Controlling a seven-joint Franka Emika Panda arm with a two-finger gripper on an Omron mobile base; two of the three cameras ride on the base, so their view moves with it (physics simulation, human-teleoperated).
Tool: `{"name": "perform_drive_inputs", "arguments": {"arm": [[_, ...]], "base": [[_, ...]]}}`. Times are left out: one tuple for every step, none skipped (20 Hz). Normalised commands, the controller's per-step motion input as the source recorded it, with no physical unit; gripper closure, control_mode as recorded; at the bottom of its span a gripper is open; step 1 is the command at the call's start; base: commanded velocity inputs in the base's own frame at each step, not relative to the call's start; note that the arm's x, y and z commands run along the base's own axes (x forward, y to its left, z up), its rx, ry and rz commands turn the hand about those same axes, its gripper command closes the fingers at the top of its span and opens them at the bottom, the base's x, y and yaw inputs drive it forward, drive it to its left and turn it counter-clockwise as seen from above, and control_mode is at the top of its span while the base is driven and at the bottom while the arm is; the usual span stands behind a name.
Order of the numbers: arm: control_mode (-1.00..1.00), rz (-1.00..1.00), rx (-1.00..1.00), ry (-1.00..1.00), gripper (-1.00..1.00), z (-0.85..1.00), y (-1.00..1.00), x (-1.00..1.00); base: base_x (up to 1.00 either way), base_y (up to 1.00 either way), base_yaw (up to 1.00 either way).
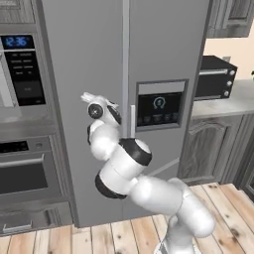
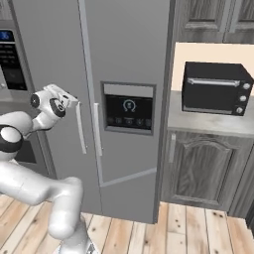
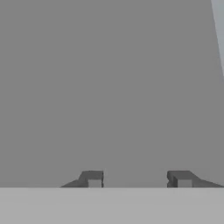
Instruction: There's a steak in the fridge that needs to be moved to the freezer for freezing. Pick up the steak from the fridge, place it on any shelf in the freezer, and close the fridge and freezer doors when done.
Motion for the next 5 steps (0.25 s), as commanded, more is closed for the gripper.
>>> {"name": "perform_drive_inputs", "arguments": {"arm": [[-1.0, 0.01, 0.0, 0.0, -1.0, 0.79, -0.17, 0.0], [-1.0, 0.01, 0.0, -0.05, -1.0, 0.91, -0.17, 0.0], [-1.0, 0.01, 0.0, -0.08, -1.0, 0.96, -0.12, 0.0], [-1.0, 0.0, 0.0, -0.06, -1.0, 0.86, -0.11, 0.0], [-1.0, 0.0, 0.0, -0.02, -1.0, 0.77, -0.1, 0.0]], "base": [[0.0, 0.0, 0.0], [0.0, 0.0, 0.0], [0.0, 0.0, 0.0], [0.0, 0.0, 0.0], [0.0, 0.0, 0.0]]}}
